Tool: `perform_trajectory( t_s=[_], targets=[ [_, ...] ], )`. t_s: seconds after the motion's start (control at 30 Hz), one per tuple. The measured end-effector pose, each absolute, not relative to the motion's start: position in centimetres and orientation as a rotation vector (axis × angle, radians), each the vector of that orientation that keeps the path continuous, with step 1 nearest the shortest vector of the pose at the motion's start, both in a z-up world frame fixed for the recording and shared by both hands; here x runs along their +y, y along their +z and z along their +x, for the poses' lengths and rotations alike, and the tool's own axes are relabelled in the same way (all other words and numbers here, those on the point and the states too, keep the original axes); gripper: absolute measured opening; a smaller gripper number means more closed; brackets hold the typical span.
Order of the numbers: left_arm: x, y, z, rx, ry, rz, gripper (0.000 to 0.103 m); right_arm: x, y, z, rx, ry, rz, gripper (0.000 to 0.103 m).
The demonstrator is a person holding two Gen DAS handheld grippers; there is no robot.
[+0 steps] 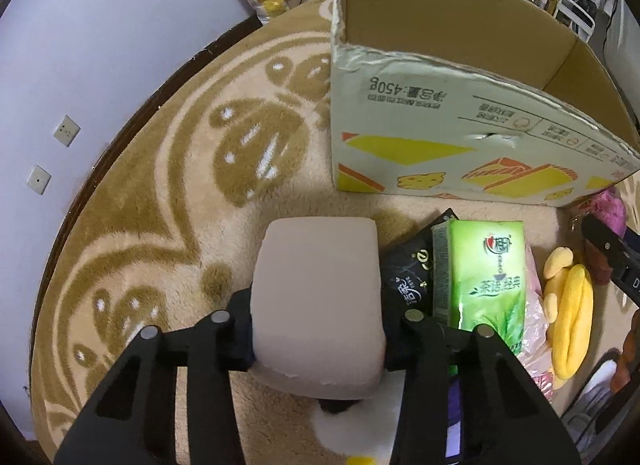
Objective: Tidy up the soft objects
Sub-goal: 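Grasp the pink roll cushion with the left tool while the right tool grasps the pink plush bear, then carry the pink cushion and pink bear over the cardboard box with both tools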
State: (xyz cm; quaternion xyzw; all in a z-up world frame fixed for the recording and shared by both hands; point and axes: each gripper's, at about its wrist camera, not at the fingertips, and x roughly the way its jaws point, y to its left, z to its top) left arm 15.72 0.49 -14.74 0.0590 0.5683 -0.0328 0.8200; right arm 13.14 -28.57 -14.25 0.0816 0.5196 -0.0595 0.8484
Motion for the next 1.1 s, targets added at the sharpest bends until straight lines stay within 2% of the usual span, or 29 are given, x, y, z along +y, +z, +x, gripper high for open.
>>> perform_trajectory(
  t_s=[0.03,0.13,0.3,0.5,1.1],
  targets=[
    [0.5,-14.6,15.6,1.207,-0.069,0.124,0.042,-28.5,-14.1,13.0,1.090,-0.124,0.170,0.083],
    [0.5,-14.1,15.1,1.189,-0.052,0.134,0.042,-28.3,-13.4,12.6,1.067,-0.114,0.175,0.069],
    [0.7,-13.2,14.8,1.165,-0.039,0.127,0.042,-28.2,-12.8,12.2,1.051,-0.122,0.170,0.063],
    [0.9,-12.1,14.5,1.137,-0.037,0.110,0.036,-28.1,-11.5,11.0,1.016,-0.128,0.190,0.062],
    [0.3,-8.9,11.6,1.030,-0.005,0.215,0.037,-26.5,-7.0,7.9,0.907,-0.063,0.170,0.062]
  ],
)
